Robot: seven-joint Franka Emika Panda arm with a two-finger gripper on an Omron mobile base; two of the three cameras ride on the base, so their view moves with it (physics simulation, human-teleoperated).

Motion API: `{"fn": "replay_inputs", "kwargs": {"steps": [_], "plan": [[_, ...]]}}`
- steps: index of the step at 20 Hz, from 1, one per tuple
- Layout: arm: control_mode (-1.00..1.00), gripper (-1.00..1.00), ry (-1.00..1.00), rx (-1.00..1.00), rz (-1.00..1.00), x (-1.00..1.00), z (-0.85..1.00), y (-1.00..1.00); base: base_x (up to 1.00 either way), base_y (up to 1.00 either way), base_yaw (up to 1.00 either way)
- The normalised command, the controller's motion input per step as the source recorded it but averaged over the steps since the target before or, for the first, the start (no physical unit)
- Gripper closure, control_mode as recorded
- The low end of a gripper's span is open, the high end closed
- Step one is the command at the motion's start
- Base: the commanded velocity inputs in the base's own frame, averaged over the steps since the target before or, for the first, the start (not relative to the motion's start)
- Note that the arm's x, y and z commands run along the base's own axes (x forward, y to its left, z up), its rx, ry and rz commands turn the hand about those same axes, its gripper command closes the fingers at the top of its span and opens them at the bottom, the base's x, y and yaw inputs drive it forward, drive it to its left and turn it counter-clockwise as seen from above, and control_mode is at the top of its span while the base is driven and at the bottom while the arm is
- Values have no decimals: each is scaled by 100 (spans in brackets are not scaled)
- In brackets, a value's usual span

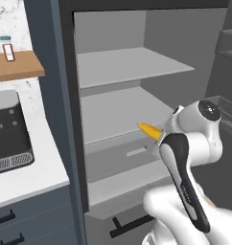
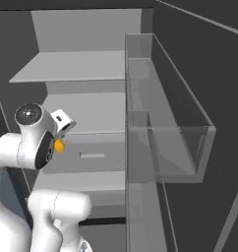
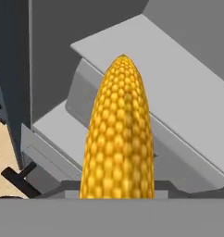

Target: Place one corn and one chicken drumstick in each tupperware on the nearby counter, to pack two identical lunches.

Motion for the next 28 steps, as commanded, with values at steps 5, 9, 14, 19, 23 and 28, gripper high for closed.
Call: {"fn": "replay_inputs", "kwargs": {"steps": [5,9,14,19,23,28], "plan": [[100,100,0,0,0,0,0,0,-100,0,-7],[100,100,0,0,0,0,0,0,-100,34,-1],[100,100,0,0,0,0,0,0,-69,99,5],[100,100,0,0,0,0,0,0,-6,100,13],[100,100,0,0,0,0,0,0,12,100,6],[100,100,0,0,0,0,0,0,48,100,0]]}}
